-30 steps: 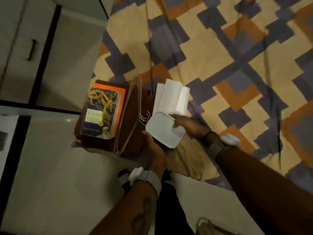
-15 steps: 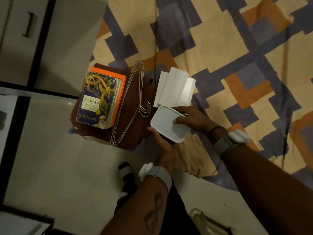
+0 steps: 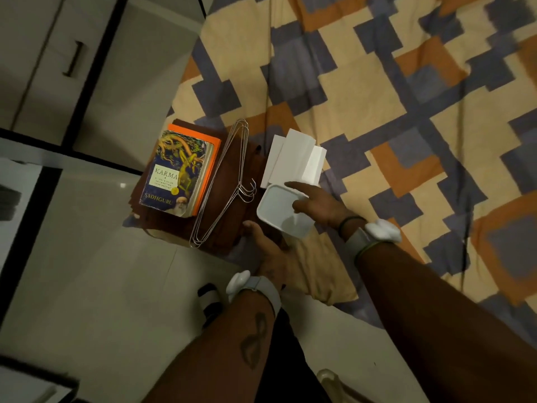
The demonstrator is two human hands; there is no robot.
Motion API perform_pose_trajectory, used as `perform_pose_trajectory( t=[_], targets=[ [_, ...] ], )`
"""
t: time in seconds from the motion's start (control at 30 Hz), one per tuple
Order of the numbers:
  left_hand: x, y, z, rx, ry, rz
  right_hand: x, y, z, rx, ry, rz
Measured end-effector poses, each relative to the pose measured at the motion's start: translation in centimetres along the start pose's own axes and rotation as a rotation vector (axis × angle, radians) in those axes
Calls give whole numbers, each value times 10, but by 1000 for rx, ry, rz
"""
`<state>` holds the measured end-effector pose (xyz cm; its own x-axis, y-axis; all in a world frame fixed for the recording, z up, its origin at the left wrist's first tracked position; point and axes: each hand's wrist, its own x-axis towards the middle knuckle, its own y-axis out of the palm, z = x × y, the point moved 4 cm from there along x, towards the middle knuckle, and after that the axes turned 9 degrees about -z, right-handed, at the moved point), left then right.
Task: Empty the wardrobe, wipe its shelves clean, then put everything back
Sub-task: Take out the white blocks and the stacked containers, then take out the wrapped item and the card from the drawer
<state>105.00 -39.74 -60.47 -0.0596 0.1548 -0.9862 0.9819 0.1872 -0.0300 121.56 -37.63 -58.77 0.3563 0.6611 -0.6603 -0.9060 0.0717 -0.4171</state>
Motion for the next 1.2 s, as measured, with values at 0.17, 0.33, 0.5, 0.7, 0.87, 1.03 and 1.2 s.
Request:
perform_pose_trajectory(
  t=[0.17,0.33,0.5,0.7,0.87,1.03,1.2],
  targets=[
    [32,-50,-49,263,268,-58,-41,-9,32,-135,-104,-252],
    [-97,-86,-142,871,499,63,-93,29,93,-215,-250,-389],
    [-147,-162,-211,1080,681,35,-142,104,184,-326,-396,-217],
    [-166,-331,-272,954,814,-81,-191,246,296,-510,-540,-65],
    [-175,-495,-319,681,791,-90,-232,378,399,-612,-640,26],
    [-204,-622,-392,475,909,-256,-264,483,503,-628,-798,73],
    [-232,-719,-459,352,999,-383,-292,559,608,-573,-978,100]
  ],
)
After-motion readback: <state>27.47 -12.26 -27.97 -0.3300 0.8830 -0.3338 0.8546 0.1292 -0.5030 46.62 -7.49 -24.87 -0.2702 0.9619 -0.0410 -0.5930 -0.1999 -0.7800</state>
